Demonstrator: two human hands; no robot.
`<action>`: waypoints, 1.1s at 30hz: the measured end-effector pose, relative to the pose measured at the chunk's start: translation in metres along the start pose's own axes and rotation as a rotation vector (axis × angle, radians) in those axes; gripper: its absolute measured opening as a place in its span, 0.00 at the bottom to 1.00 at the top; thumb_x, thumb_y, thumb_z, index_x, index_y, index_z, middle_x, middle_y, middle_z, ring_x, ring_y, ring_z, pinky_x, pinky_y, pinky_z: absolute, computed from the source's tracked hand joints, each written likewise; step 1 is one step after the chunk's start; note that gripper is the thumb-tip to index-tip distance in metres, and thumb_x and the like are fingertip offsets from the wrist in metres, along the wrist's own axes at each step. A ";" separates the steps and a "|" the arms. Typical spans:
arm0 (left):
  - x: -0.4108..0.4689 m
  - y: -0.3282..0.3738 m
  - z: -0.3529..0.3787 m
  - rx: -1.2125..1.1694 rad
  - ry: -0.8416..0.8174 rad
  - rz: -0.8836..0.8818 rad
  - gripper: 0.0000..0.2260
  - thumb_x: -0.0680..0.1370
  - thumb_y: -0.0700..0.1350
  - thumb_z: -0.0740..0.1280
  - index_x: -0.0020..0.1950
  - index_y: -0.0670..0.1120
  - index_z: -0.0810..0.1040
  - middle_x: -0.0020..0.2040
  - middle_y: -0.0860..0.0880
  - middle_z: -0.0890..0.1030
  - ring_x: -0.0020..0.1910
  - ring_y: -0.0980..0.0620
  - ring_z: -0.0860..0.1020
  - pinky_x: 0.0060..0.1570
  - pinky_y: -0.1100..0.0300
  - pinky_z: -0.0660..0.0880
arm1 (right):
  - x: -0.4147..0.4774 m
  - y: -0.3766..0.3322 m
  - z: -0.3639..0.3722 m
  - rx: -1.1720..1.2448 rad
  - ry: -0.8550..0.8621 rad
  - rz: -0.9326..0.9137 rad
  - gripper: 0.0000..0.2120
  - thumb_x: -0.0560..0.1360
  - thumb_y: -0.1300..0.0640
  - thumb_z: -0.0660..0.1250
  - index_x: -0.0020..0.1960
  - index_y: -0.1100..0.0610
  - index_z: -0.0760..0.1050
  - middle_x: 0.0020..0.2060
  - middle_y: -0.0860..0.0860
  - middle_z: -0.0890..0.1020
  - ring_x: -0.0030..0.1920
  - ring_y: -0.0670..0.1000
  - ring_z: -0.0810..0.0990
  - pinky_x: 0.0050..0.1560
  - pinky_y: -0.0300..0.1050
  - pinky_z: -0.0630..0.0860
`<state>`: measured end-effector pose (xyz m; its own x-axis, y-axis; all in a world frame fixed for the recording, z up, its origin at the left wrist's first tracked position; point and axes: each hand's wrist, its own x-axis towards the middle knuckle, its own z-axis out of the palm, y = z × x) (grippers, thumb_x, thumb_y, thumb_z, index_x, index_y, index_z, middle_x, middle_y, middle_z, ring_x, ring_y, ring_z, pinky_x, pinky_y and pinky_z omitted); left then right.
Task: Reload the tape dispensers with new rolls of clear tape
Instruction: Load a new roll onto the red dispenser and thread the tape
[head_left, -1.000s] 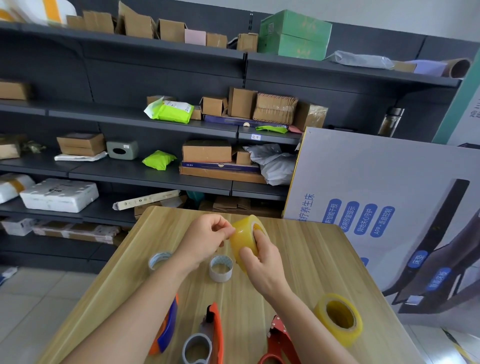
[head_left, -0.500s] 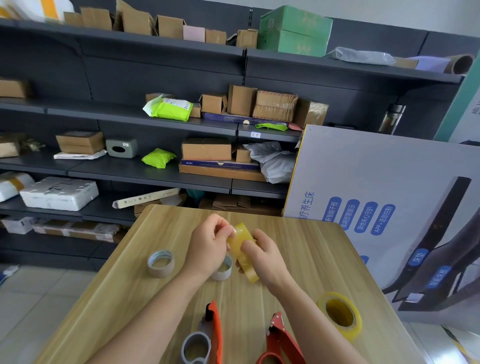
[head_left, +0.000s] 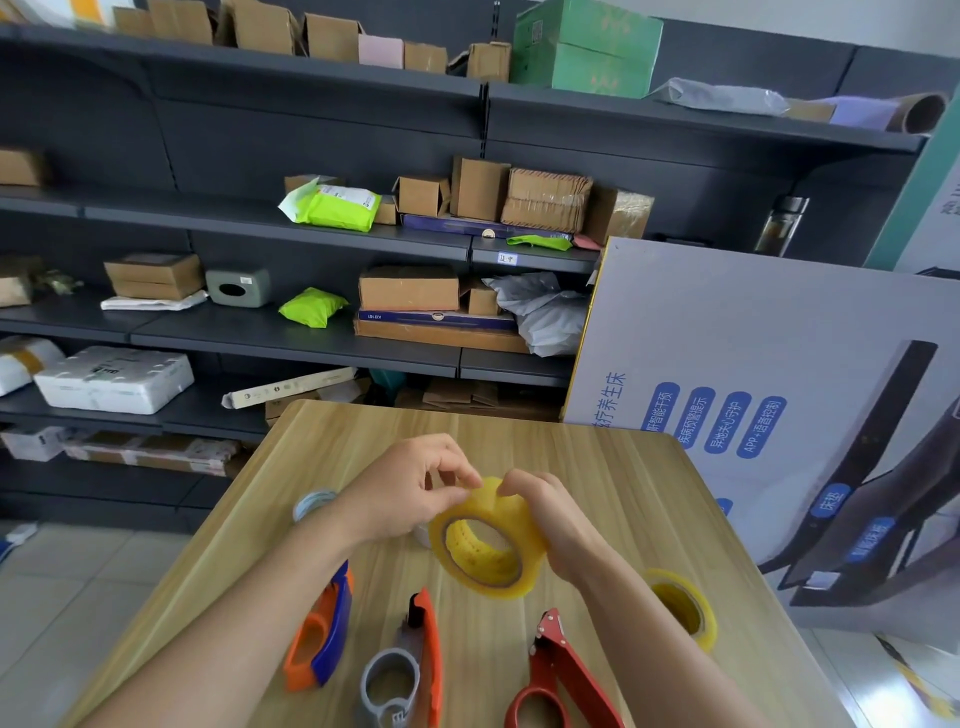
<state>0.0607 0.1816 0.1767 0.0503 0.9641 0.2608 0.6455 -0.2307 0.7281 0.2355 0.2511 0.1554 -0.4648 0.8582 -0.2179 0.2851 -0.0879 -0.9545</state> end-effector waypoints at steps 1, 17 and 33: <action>0.000 -0.002 0.001 -0.001 -0.014 -0.006 0.06 0.74 0.39 0.71 0.44 0.50 0.84 0.46 0.54 0.78 0.43 0.56 0.77 0.43 0.55 0.76 | 0.000 0.001 -0.001 0.029 -0.023 0.042 0.10 0.63 0.50 0.64 0.35 0.57 0.70 0.30 0.52 0.70 0.30 0.50 0.70 0.35 0.44 0.68; -0.006 -0.025 0.057 -0.092 0.223 -0.303 0.08 0.79 0.42 0.65 0.40 0.49 0.78 0.35 0.50 0.81 0.34 0.49 0.81 0.35 0.52 0.81 | -0.009 0.057 0.016 -0.431 0.223 -0.325 0.42 0.63 0.25 0.64 0.68 0.50 0.68 0.62 0.44 0.71 0.63 0.45 0.71 0.63 0.43 0.70; -0.033 -0.081 0.147 -0.516 -0.012 -0.708 0.08 0.80 0.36 0.63 0.41 0.41 0.75 0.40 0.44 0.82 0.37 0.45 0.83 0.33 0.57 0.79 | -0.043 0.145 -0.014 -1.090 0.027 -0.185 0.18 0.71 0.39 0.67 0.52 0.51 0.77 0.39 0.48 0.81 0.47 0.54 0.79 0.59 0.43 0.64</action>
<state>0.1190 0.1883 0.0159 -0.2220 0.9040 -0.3653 0.1025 0.3942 0.9133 0.3086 0.2087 0.0292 -0.5620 0.8239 -0.0732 0.8048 0.5243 -0.2784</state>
